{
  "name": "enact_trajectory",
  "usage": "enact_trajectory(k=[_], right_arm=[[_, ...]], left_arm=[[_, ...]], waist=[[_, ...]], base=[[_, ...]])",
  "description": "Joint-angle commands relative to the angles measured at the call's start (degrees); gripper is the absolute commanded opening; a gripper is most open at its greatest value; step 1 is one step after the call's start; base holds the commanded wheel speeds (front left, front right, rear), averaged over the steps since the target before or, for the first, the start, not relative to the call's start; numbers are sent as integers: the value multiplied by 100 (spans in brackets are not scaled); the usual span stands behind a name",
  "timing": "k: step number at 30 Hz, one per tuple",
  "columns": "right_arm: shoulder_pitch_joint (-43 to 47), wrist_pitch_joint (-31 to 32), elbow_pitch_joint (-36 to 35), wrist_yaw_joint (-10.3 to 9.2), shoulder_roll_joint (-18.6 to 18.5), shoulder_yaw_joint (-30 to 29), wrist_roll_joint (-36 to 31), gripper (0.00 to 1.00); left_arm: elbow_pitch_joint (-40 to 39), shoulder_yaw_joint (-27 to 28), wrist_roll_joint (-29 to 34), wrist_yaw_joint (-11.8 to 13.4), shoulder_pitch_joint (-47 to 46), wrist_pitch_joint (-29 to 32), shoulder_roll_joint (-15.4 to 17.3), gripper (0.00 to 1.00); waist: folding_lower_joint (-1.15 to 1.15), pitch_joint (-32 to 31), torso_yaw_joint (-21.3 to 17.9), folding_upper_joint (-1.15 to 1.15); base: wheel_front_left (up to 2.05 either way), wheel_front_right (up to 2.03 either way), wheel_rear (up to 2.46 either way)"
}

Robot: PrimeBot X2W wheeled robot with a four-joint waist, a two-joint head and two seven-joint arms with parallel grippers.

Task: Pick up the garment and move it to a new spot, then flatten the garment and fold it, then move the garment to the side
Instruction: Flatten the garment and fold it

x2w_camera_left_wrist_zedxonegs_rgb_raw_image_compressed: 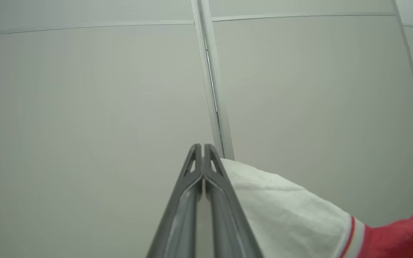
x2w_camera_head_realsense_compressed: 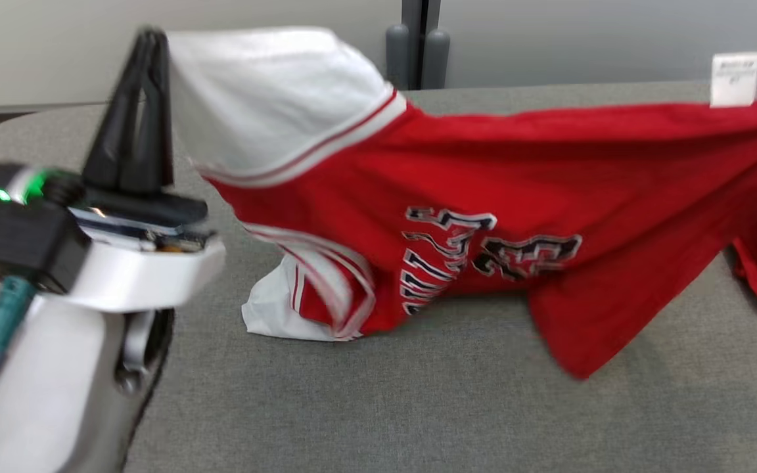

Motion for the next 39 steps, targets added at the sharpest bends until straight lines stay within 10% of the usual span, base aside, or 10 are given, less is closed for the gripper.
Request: enact_trajectory(k=[1, 19, 39], right_arm=[[-104, 56, -101, -5, -25, -34, -14, 0], [-1189, 529, -280, -5, -36, -111, 147, 0], [-5367, -960, 3605, -4, 836, 1734, 461, 0]], left_arm=[[-49, 63, 52, -42, -212, 14, 60, 0], [1114, 7, -160, -636, -2554, 398, 129, 0], [4664, 57, 346, -843, -5736, -245, -64, 0]], waist=[[0, -127, -10, 0], [0, -197, -86, 0], [0, 692, -677, 0]], base=[[0, 0, 0], [0, 0, 0], [0, 0, 0]])
